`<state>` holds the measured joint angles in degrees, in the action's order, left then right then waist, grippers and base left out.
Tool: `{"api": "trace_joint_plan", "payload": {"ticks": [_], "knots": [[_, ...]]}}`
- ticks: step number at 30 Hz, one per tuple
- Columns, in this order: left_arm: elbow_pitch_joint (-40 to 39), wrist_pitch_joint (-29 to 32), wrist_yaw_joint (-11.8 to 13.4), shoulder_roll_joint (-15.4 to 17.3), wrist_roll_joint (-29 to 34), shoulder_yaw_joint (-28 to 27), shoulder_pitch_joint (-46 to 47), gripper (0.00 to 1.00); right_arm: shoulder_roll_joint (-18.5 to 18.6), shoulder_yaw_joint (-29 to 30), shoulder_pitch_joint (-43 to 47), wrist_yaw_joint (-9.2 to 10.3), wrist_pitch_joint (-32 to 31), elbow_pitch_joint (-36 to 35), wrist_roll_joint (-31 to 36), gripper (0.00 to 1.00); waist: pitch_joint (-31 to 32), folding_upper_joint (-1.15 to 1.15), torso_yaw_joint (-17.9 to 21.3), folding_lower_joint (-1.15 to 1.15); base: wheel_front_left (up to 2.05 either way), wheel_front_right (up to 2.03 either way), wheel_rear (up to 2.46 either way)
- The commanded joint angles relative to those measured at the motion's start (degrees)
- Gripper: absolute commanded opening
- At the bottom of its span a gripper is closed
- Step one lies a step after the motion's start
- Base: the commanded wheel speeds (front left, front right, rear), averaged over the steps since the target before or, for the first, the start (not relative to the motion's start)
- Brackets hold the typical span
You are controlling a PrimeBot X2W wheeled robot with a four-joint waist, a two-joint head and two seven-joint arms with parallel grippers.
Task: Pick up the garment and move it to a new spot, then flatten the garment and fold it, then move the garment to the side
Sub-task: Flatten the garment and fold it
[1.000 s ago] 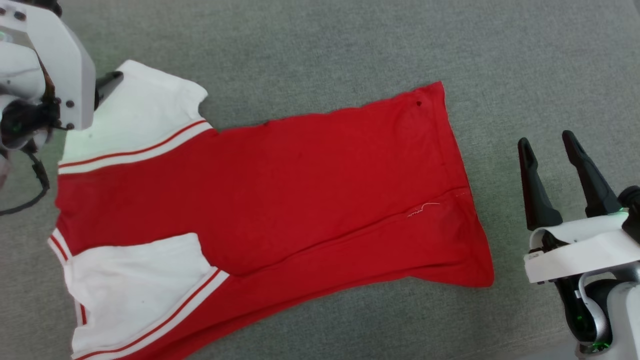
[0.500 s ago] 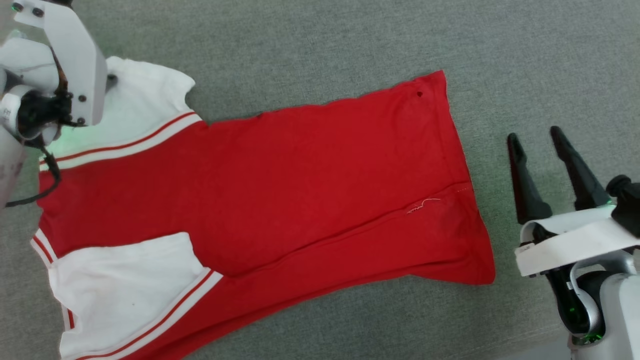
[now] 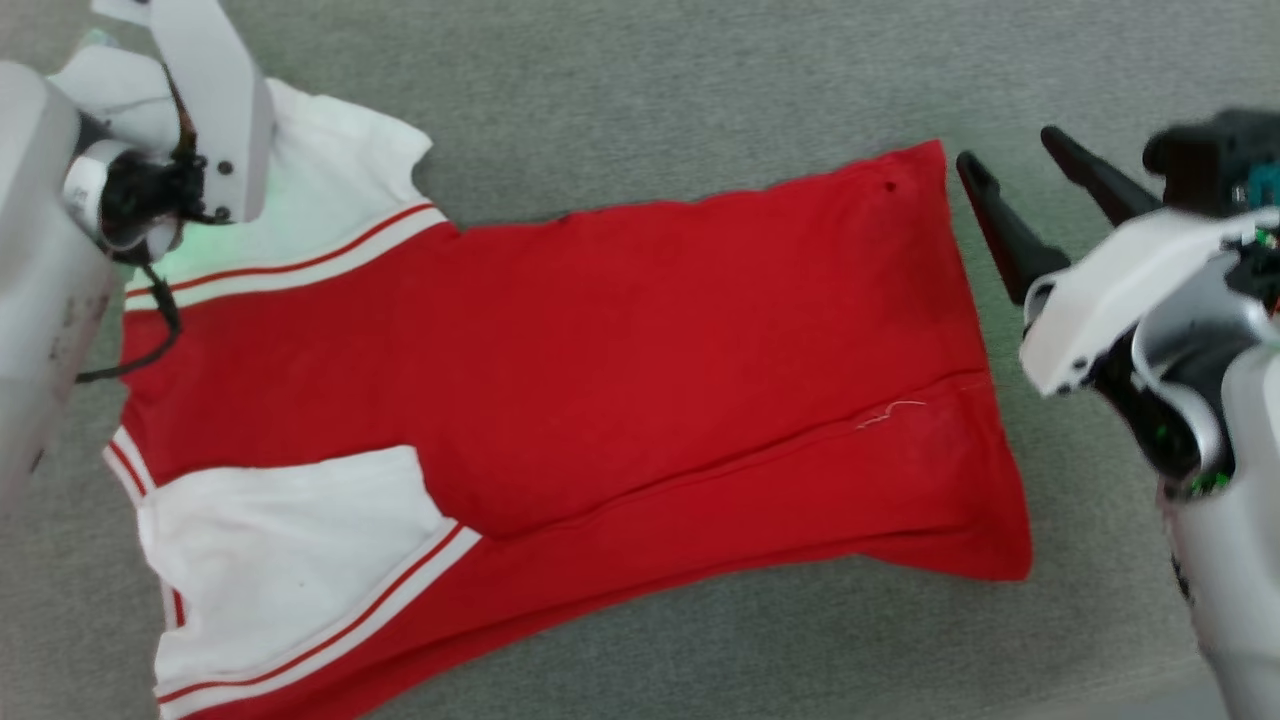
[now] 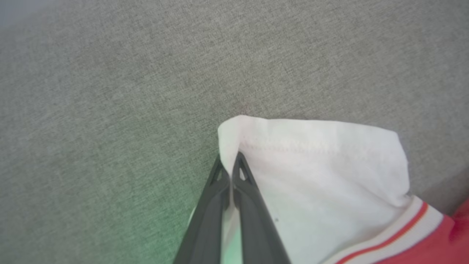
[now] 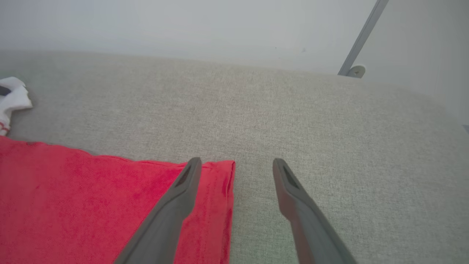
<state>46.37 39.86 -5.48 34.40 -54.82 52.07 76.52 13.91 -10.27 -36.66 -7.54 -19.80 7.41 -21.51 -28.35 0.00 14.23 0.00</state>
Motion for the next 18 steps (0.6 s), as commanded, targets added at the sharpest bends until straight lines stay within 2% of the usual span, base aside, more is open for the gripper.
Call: {"api": "trace_joint_plan", "payload": {"ticks": [1,7,13,14,15,16,18], "knots": [[0.3,-0.16,-0.21,-0.53,0.15,0.32,0.1,0.0,0.19,-0.25,-1.04,0.12,-0.53,0.82,-0.8,1.0,-0.46,0.0,-0.9,0.0,0.0,0.0,0.0],[1.65,-1.33,-1.11,-2.55,0.1,0.97,1.11,0.0,2.84,-3.96,-7.54,0.11,-8.94,9.84,-2.79,1.0,-0.83,0.0,-3.1,0.0,0.0,0.0,0.0],[3.06,-2.48,-1.52,-3.81,-0.22,1.56,2.0,0.0,4.25,-8.25,-10.97,0.11,-15.19,15.42,-6.5,1.0,-1.09,0.0,-4.42,0.0,0.0,0.0,0.0],[3.29,-2.65,-1.56,-4.03,-0.35,1.65,2.14,0.0,4.31,-8.89,-11.2,0.11,-16.2,16.37,-7.17,0.89,-1.12,0.0,-4.56,0.0,0.0,0.0,0.0],[3.56,-2.84,-1.65,-4.22,-0.4,1.77,2.26,0.0,4.53,-9.58,-11.52,0.11,-17.06,17.27,-7.54,0.35,-1.15,0.0,-4.69,0.0,0.0,0.0,0.0],[3.79,-3.01,-1.73,-4.38,-0.47,1.88,2.33,0.0,4.75,-10.22,-11.88,0.11,-17.54,17.87,-7.96,0.0,-1.17,0.0,-4.81,0.0,0.0,0.0,0.0],[4.18,-3.97,-1.84,-4.8,-0.6,2.03,2.51,0.0,4.85,-10.49,-12.56,0.11,-17.91,19.04,-8.83,0.0,-1.08,0.0,-5.14,0.0,0.0,0.0,0.0]]}}
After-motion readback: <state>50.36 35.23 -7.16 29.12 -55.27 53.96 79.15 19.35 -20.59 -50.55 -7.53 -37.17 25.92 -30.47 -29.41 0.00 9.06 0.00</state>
